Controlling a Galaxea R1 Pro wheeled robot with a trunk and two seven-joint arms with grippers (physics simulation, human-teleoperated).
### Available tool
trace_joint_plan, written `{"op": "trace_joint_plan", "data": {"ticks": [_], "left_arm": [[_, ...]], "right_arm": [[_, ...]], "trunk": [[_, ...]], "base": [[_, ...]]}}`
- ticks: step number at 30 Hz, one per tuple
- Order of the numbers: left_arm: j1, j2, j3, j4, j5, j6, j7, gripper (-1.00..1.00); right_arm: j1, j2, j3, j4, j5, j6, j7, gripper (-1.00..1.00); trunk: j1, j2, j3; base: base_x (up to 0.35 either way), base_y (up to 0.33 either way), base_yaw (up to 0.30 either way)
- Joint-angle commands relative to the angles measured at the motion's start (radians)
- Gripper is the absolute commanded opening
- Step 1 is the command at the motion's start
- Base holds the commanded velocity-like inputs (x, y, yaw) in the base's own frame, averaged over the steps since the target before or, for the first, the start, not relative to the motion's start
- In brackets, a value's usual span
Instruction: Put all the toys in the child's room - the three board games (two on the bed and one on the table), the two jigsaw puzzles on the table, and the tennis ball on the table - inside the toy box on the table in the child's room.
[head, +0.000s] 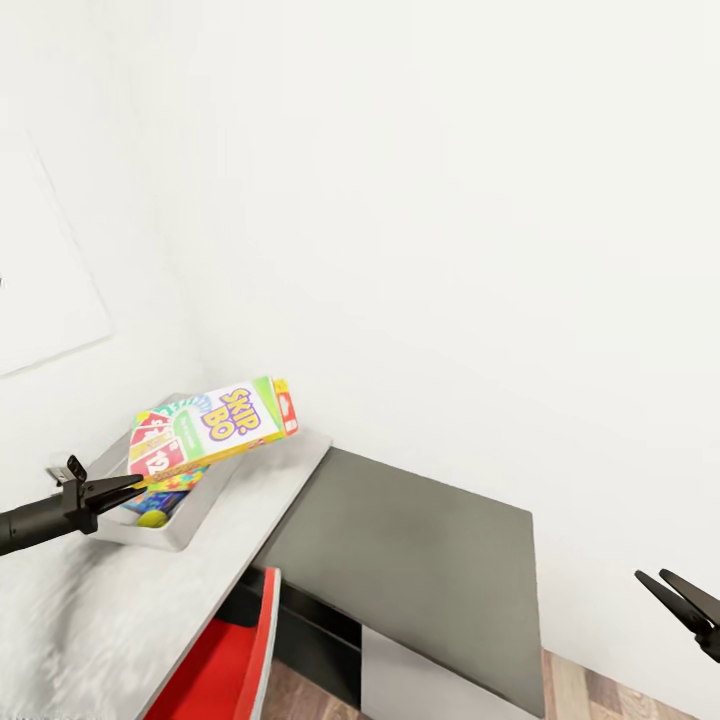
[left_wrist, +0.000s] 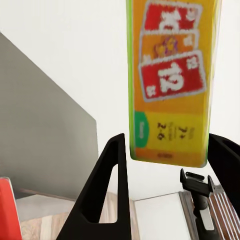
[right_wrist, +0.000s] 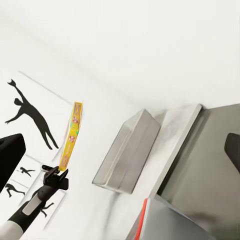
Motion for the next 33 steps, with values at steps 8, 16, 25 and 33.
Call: {"op": "trace_joint_plan", "data": {"ticks": [8,16,25,33], "left_arm": [[-0.001,0.0,-0.001,0.0,0.003,0.009,0.0,-1.0],[-0.001,0.0,-0.001,0.0,0.003,0.009,-0.001,-1.0],[-0.001,0.0,-0.001,0.0,0.003,0.009,-0.002,-1.0],[0.038,0.004,-0.026,-0.029,-0.011,0.013,-0.041,-1.0]], "right_arm": [[0.0,0.0,0.0,0.0,-0.003,0.005,-0.003,1.0],[0.0,0.0,0.001,0.0,-0.003,0.005,-0.003,1.0],[0.0,0.0,0.001,0.0,-0.003,0.004,-0.003,1.0],[0.0,0.007,0.001,0.01,-0.002,-0.016,-0.007,1.0]], "trunk": [[0.001,-0.002,-0.002],[0.001,-0.002,-0.002],[0.001,-0.002,-0.002],[0.001,-0.002,-0.002]], "base": [[0.053,0.081,0.012],[0.075,0.026,0.001],[0.076,0.072,0.0],[0.003,0.002,0.0]]}}
